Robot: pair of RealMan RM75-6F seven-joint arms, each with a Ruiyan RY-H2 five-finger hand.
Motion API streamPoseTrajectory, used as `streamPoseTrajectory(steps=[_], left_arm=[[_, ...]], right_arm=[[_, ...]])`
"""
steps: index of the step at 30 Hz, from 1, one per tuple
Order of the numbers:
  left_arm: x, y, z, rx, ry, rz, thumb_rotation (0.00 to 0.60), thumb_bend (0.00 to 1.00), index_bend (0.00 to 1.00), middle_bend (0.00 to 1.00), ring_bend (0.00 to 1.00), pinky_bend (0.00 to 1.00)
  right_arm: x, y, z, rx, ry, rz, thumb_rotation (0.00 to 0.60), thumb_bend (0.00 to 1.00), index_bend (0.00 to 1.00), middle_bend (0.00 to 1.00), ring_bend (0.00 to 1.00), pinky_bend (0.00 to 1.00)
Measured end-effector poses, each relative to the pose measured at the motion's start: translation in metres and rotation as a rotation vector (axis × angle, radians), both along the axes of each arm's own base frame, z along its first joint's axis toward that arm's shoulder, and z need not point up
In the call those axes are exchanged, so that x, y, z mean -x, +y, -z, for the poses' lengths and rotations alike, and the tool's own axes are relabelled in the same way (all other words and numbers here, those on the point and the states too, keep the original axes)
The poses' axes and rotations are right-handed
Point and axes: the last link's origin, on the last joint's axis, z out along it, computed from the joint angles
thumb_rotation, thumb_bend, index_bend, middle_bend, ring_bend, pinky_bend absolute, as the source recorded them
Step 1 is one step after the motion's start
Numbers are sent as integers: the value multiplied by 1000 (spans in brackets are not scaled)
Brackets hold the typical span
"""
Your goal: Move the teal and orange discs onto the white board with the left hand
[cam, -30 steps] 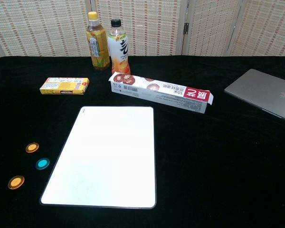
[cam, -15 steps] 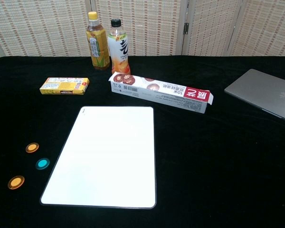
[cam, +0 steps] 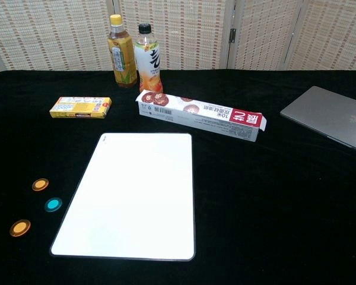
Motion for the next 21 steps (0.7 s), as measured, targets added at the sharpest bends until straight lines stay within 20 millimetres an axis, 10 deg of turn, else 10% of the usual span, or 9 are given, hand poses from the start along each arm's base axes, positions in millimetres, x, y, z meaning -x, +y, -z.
streamPoseTrajectory(steps=[21], left_arm=[[6,5,6,24,0,-47,600,370,474,135,79,0]], right_arm=[[3,1,-1,3,-6,7,600,476,0,0,15,0]])
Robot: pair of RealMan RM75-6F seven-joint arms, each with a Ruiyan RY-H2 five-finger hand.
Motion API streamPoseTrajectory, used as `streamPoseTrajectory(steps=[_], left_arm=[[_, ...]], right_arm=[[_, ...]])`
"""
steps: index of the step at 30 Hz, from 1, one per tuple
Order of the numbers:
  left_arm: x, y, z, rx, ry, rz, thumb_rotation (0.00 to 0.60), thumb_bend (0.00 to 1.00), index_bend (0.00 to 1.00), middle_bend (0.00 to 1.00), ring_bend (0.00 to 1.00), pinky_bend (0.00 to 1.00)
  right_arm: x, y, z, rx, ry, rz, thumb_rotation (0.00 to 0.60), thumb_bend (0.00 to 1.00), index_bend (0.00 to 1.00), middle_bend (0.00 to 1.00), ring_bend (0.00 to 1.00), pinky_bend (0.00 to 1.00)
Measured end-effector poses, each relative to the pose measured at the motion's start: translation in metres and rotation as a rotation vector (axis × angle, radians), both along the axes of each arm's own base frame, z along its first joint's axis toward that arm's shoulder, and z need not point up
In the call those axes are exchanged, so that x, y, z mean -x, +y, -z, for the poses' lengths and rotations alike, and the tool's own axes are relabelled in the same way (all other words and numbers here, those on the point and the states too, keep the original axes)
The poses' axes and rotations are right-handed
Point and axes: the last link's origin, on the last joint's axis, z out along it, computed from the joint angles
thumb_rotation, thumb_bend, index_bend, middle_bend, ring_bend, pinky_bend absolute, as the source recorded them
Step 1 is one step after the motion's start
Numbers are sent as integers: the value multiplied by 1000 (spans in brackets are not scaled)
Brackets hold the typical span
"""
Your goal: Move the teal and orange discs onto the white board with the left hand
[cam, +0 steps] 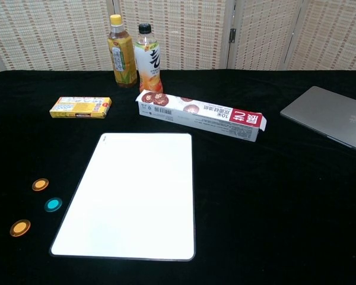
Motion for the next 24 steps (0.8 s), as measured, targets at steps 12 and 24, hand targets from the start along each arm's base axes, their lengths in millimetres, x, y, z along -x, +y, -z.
streamPoseTrajectory(steps=[12,24], left_arm=[[-5,2,-1,1,-25,9,600,415,511,148,81,0],[-59,37,-6,5,-106,158,600,418,509,148,78,0]], right_arm=[[1,0,0,1,0,2,600,476,0,0,13,0],[3,0,-2,6,-1,6,600,475,0,0,11,0]])
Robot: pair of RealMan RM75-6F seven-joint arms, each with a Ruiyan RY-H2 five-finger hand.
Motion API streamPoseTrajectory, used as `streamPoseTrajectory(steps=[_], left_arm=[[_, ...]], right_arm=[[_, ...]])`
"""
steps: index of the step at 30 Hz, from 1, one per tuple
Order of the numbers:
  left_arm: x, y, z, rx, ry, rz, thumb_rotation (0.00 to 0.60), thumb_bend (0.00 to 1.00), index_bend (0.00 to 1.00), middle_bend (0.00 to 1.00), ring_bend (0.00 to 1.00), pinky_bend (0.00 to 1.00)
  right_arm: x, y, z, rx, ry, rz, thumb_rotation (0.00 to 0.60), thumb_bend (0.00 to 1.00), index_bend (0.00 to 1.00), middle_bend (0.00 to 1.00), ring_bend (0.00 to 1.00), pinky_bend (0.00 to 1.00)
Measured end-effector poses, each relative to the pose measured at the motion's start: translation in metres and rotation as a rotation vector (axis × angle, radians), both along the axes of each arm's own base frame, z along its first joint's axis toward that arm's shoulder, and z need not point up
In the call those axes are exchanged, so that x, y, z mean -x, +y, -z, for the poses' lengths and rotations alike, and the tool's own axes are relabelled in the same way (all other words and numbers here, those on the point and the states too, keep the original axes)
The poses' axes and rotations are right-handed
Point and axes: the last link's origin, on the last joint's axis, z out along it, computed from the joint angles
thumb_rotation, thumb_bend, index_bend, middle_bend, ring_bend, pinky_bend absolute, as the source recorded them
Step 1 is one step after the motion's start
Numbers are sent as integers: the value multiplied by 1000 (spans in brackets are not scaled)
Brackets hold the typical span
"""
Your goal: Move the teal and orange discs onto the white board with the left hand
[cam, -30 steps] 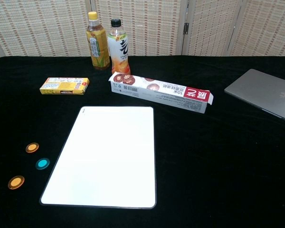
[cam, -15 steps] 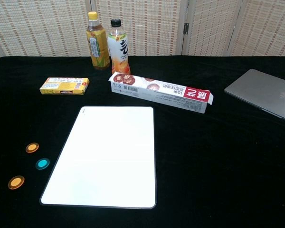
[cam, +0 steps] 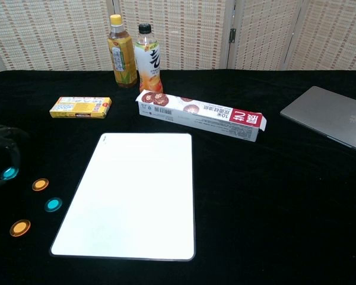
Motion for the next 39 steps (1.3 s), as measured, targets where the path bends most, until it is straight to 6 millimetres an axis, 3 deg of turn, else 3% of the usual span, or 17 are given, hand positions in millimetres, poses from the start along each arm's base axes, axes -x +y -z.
streamPoseTrajectory(steps=[10,17,24,28,31,34,39], left_arm=[[-70,36,29,106,-32,170,600,418,508,148,75,0],[-100,54,53,161,-43,211,600,419,508,149,73,0],[-112,70,70,181,-21,187,600,418,479,149,67,0],[-119,74,80,183,-12,180,600,410,323,148,55,0],[-121,74,81,175,-14,183,600,395,261,147,47,0],[-120,71,78,164,-7,195,600,394,282,146,45,0],[-112,57,66,159,15,220,600,396,396,146,44,0]], right_arm=[[3,0,-1,-1,-3,7,600,475,0,0,11,0],[6,3,-2,4,-6,18,600,475,0,0,10,0],[9,5,-3,8,-12,24,600,475,0,0,9,0],[9,5,-3,10,-15,25,600,475,0,0,8,0],[9,6,-3,11,-15,23,600,476,0,0,8,0],[8,6,-3,11,-16,20,600,475,0,0,8,0],[8,6,-1,4,-20,17,600,476,0,0,4,0]])
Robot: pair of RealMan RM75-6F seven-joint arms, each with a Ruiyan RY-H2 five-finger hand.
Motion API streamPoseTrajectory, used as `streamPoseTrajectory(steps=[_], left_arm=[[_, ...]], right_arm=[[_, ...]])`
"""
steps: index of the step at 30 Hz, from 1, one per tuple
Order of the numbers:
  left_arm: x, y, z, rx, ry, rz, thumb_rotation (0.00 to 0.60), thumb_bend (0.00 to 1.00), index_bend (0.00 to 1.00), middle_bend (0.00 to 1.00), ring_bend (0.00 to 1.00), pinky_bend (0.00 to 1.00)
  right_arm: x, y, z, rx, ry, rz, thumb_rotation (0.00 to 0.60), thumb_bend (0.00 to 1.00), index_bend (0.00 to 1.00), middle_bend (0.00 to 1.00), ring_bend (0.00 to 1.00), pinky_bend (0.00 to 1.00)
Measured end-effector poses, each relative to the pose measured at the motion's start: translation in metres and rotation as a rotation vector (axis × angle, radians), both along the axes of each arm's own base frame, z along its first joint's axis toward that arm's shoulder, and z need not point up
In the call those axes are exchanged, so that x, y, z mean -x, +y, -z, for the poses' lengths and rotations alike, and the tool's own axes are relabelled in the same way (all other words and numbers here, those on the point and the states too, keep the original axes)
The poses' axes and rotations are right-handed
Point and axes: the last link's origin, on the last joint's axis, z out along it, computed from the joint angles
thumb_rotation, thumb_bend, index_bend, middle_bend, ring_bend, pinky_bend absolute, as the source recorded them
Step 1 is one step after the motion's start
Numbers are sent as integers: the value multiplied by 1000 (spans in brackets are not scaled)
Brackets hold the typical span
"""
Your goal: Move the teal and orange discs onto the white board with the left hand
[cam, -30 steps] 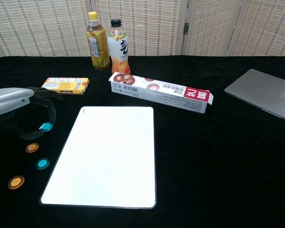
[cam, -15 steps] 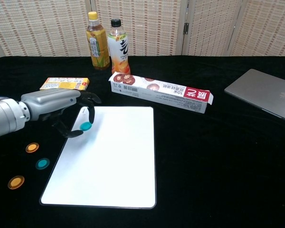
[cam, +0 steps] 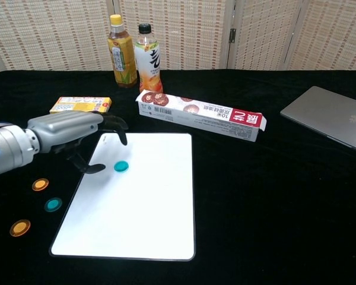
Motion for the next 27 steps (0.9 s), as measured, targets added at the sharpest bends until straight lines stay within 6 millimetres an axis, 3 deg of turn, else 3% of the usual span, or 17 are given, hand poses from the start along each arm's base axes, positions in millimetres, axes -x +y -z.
streamPoseTrajectory(steps=[11,19,27], left_arm=[[34,-46,-26,-8,59,39,600,396,434,146,43,0],[55,-67,-24,-2,74,0,600,395,430,146,43,0],[66,-74,-17,1,79,-31,600,395,428,146,41,0]], right_arm=[[-3,-1,3,-10,-3,-15,600,476,0,0,4,0],[-4,-1,4,-18,-5,-20,600,476,0,0,4,0],[-4,0,4,-17,-4,-21,600,475,0,0,2,0]])
